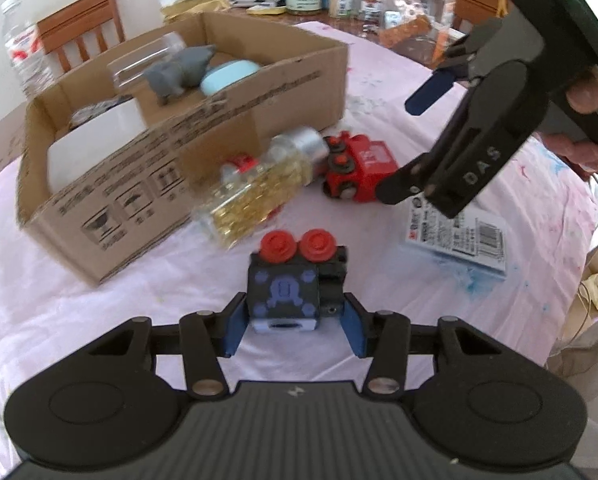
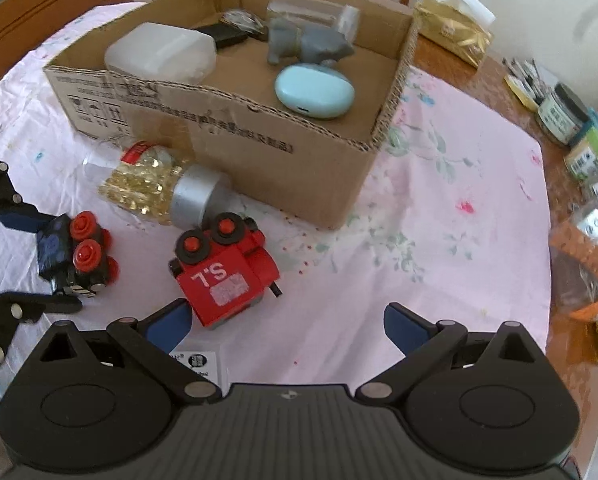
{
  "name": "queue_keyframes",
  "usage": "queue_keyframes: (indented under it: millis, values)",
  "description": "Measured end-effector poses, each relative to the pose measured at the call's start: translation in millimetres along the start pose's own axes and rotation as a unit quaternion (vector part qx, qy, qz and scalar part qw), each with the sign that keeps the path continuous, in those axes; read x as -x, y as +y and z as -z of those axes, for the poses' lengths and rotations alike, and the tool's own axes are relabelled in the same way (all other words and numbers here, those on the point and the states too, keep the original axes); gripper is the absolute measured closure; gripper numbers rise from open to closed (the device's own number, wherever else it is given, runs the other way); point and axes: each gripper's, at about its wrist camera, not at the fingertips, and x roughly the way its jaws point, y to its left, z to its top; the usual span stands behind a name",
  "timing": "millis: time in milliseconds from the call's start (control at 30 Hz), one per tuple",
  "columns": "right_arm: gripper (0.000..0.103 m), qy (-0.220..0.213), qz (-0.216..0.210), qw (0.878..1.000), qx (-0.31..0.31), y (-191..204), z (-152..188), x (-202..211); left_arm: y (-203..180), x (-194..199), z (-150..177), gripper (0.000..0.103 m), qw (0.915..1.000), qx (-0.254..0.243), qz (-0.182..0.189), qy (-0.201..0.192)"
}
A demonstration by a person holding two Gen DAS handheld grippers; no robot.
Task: Organize rigid objects
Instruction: 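Grasp the dark blue toy block with the left gripper while the right gripper grasps the red S.L train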
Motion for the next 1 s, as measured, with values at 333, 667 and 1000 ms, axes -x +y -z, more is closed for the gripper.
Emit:
queue_keyframes:
  millis: [333, 667, 1000]
  values:
    - [0.004, -0.024, -0.045, 0.998, 0.042, 7.0, -13.8, -18.5, 18.3, 5.7, 11.6, 0.048, 0.9991, 0.035, -0.023, -0.001]
    - [0.025, -0.019, -0.086, 0.992, 0.090, 23.7, -11.1, -7.0, 19.6, 2.5, 8.1, 0.034, 0.9993, 0.026, -0.027, -0.001]
    - [0.031, -0.016, -0.089, 0.991, 0.097, 28.3, -1.1, 1.8, 14.9, -5.4, -5.6, 0.033, 0.9996, -0.025, -0.013, 0.002]
